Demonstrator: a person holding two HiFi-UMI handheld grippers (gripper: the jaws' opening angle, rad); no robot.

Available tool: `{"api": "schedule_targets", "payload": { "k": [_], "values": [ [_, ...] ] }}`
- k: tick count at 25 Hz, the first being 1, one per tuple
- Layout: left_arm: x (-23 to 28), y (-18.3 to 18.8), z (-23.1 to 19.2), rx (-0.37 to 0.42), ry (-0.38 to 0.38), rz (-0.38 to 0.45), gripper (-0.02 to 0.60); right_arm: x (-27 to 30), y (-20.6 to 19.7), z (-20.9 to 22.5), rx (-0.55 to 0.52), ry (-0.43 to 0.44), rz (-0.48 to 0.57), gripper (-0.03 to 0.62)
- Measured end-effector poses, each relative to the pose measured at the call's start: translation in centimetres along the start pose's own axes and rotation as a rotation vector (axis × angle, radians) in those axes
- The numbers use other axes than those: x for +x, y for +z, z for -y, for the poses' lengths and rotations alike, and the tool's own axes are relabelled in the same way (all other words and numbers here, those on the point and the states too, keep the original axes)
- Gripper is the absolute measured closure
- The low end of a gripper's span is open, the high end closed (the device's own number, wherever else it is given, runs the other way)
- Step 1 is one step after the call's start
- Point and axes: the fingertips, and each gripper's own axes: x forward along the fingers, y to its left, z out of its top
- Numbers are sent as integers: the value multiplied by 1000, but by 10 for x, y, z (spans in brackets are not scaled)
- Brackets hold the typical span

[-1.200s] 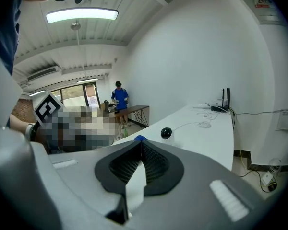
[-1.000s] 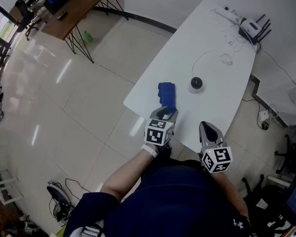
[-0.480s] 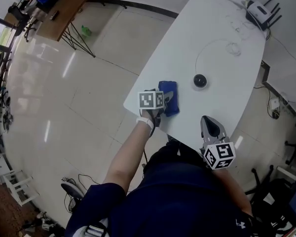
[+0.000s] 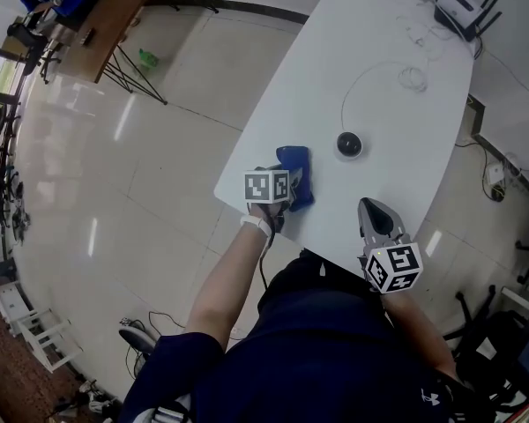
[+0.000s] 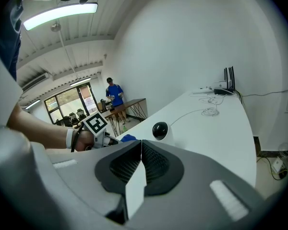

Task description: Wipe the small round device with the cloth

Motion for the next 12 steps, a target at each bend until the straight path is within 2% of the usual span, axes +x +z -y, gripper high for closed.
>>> {"api": "schedule_targets", "payload": {
  "k": [6, 9, 12],
  "values": [
    [-16, 12, 40, 8, -161, 109, 428, 16, 0, 7, 75, 56, -32, 582],
    [-22, 21, 48, -13, -161, 156, 428, 19, 5, 13, 83, 49, -22, 582],
    [-13, 33, 50, -56, -149, 143, 434, 18, 10, 18, 91, 36, -10, 582]
  ]
}}
